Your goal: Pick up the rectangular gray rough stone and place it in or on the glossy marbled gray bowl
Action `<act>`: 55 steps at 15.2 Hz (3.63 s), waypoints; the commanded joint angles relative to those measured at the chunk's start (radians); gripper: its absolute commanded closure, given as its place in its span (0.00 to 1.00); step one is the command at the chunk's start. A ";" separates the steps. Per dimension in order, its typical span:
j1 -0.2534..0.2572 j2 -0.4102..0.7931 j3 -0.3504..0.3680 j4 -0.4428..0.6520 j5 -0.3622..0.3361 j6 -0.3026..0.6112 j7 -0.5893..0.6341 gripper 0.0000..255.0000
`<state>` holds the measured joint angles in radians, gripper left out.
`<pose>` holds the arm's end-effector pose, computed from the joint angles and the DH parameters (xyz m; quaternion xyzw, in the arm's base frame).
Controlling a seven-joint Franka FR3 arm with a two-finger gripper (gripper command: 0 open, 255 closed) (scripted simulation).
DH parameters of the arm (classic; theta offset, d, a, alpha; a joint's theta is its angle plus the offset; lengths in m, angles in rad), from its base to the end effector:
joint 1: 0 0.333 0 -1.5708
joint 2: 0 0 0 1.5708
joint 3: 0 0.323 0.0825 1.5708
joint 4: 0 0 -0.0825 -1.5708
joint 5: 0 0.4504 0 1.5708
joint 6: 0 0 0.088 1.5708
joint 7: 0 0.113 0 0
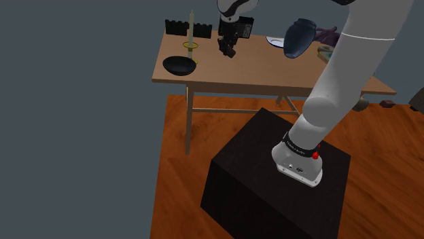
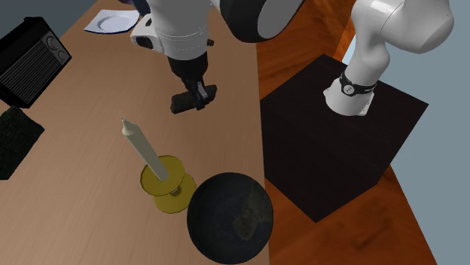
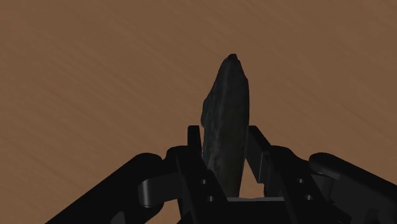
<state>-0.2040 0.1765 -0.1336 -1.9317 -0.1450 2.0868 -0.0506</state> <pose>0.6141 -0.2218 0.3636 0.9916 -0.1056 -0.0244 0.0709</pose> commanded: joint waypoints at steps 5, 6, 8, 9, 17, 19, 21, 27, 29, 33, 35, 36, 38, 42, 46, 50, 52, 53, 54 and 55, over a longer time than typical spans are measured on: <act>0.003 -0.030 0.001 0.043 0.001 -0.073 -0.006 1.00; 0.003 -0.034 0.001 0.051 0.001 -0.086 -0.008 1.00; 0.003 -0.041 0.001 0.066 0.002 -0.107 -0.010 1.00; 0.016 -0.036 0.011 0.073 0.002 -0.112 0.012 1.00; 0.116 0.034 0.085 0.168 0.003 -0.162 0.180 1.00; 0.142 0.060 0.101 0.205 0.003 -0.178 0.219 1.00; 0.167 0.090 0.116 0.247 0.003 -0.196 0.258 1.00; 0.244 0.202 0.157 0.410 0.000 -0.262 0.367 1.00; 0.272 0.250 0.168 0.481 -0.002 -0.291 0.401 1.00; 0.271 0.259 0.167 0.441 -0.004 -0.242 0.407 1.00; 0.271 0.265 0.167 0.423 -0.005 -0.218 0.410 1.00; 0.271 0.268 0.167 0.415 -0.005 -0.206 0.412 1.00; 0.270 0.275 0.166 0.398 -0.007 -0.183 0.415 1.00; 0.270 0.288 0.166 0.374 -0.009 -0.146 0.420 1.00; 0.270 0.288 0.166 0.374 -0.009 -0.146 0.420 1.00; 0.270 0.288 0.166 0.374 -0.009 -0.146 0.420 0.00; 0.270 0.288 0.166 0.374 -0.009 -0.146 0.420 0.00; 0.270 0.288 0.166 0.374 -0.009 -0.146 0.420 0.00; 0.270 0.288 0.166 0.374 -0.009 -0.146 0.420 0.00; 0.270 0.288 0.166 0.374 -0.009 -0.146 0.420 0.00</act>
<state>0.0661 0.4646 0.0320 -1.5573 -0.1539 1.9404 0.3691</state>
